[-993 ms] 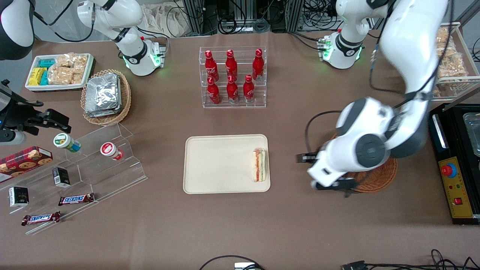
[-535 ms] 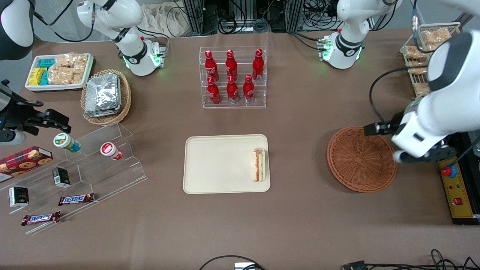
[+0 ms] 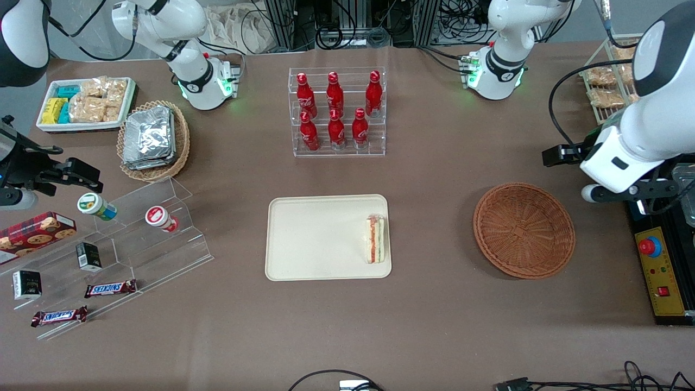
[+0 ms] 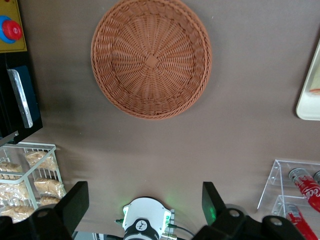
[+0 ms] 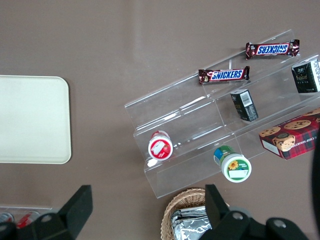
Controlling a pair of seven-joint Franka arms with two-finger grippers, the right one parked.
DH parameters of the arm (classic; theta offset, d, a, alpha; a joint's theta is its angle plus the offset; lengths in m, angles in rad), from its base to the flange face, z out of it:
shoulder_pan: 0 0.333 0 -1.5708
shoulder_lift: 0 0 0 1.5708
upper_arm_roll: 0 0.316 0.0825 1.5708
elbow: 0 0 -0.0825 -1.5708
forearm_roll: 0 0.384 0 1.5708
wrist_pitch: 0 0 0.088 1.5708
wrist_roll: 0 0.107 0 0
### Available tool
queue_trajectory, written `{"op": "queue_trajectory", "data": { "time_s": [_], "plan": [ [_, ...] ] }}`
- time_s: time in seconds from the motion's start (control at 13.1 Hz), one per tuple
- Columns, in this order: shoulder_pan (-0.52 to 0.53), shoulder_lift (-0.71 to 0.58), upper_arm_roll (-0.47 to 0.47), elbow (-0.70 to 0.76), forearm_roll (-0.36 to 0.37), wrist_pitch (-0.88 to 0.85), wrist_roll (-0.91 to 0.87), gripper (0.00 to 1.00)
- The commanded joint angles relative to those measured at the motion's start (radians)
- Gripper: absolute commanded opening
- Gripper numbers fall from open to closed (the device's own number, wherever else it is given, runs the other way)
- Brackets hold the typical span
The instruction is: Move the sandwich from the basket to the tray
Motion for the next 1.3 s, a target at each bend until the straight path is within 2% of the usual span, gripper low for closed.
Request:
{"op": "queue_trajectory", "data": {
  "time_s": [0.0, 0.53, 0.69, 0.92, 0.99, 1.22],
  "plan": [
    [0.018, -0.048, -0.005, -0.047, -0.006, 0.014, 0.028, 1.00],
    [0.020, -0.065, 0.003, -0.049, -0.007, 0.015, 0.049, 1.00],
    [-0.059, -0.075, 0.090, -0.055, -0.012, 0.018, 0.051, 1.00],
    [-0.253, -0.088, 0.330, -0.058, -0.050, 0.024, 0.107, 1.00],
    [-0.273, -0.095, 0.368, -0.060, -0.062, 0.027, 0.135, 1.00],
    [-0.268, -0.140, 0.373, -0.131, -0.072, 0.105, 0.154, 1.00]
  ]
}}
